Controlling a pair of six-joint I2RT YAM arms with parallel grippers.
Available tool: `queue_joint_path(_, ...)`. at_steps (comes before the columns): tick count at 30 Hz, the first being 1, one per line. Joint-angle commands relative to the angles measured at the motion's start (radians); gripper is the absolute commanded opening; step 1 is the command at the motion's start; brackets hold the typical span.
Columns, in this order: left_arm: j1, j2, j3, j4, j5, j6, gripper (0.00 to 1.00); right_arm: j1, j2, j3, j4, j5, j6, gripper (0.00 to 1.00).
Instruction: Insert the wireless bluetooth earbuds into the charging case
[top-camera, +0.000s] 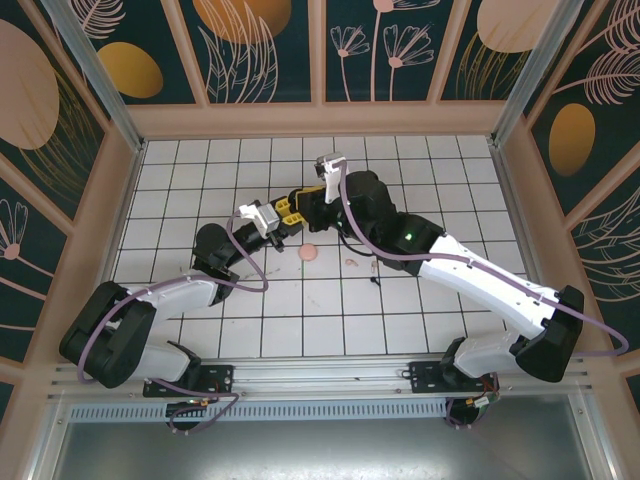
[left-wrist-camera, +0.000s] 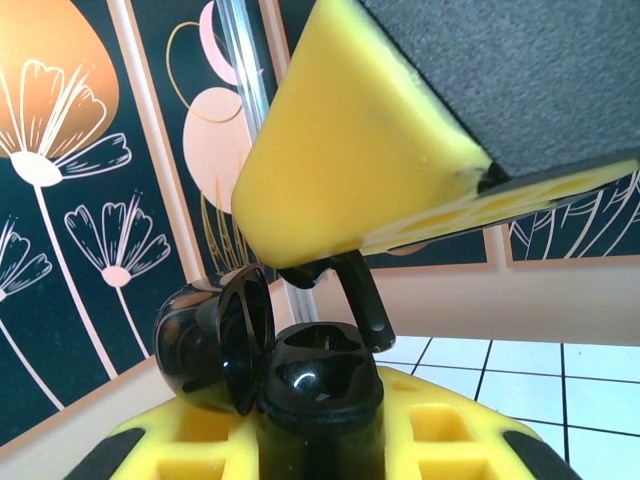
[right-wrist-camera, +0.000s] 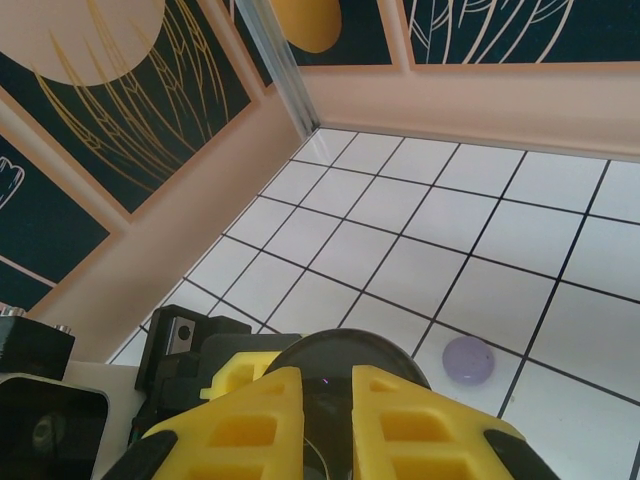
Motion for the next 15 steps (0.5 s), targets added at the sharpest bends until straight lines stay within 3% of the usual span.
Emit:
queue_joint_path(1, -0.005, -0.006, 0.026, 0.045, 0.027, -0.021, 0.00, 0.007, -0.025, -0.012, 0.045, -0.005, -0.017, 0.15)
queue_joint_path(15, -0.005, -0.009, 0.029, 0.047, 0.048, -0.033, 0.00, 0.006, -0.004, 0.005, 0.054, 0.004, -0.028, 0.15)
